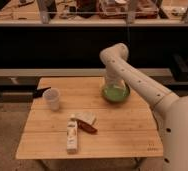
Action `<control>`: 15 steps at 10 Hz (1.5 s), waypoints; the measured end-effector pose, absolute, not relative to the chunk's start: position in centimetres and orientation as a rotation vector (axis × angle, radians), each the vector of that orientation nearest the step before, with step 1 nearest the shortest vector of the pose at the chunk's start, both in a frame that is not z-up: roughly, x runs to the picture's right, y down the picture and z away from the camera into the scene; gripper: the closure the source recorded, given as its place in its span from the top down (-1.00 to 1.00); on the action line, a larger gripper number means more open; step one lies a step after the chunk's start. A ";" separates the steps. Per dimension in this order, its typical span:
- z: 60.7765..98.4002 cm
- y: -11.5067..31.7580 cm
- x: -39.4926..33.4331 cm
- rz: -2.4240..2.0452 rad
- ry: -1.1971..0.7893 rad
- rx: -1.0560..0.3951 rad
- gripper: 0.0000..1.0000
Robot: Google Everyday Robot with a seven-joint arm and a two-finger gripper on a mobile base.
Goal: Move the arm in a circular motion
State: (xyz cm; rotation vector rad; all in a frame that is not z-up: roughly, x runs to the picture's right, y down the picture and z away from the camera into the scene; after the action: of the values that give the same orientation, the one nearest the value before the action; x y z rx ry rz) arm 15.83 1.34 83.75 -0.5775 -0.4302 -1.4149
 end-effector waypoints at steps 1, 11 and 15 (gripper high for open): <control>83.0 3.0 18.9 -1.326 -0.416 -0.607 0.60; 67.4 14.5 1.9 -1.589 -0.500 -0.525 0.60; 64.2 14.5 -13.6 -1.807 -0.701 -0.370 0.60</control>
State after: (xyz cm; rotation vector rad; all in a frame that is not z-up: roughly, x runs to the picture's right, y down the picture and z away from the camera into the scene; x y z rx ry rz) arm -13.61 14.49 64.25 -0.3701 -0.7014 -1.8067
